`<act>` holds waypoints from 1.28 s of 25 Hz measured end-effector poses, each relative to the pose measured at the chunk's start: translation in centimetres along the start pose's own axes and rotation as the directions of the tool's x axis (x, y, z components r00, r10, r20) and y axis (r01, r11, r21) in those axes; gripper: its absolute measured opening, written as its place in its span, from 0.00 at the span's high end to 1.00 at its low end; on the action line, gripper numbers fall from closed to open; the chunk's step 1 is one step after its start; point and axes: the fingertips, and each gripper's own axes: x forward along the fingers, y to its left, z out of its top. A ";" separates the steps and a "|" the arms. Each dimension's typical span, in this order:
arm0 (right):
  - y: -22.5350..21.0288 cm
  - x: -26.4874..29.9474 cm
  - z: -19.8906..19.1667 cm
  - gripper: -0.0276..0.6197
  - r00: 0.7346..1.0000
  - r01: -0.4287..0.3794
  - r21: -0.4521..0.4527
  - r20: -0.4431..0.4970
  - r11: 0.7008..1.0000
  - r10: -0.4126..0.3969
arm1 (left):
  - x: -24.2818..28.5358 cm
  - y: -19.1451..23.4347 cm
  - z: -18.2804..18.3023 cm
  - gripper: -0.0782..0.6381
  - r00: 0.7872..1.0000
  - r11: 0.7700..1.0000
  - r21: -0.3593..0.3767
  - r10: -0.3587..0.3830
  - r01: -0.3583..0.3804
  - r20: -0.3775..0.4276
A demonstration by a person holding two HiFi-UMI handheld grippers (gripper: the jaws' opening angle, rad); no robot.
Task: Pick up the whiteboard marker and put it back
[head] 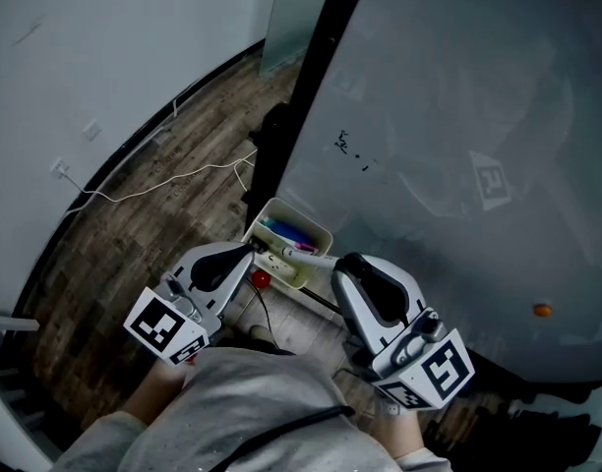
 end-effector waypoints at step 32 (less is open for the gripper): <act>-0.5 1.5 -7.2 0.84 0.991 -0.002 0.023 -0.133 1.000 0.005 | -2.9 2.0 -3.1 0.87 0.989 0.992 -0.056 0.110 -0.115 -0.096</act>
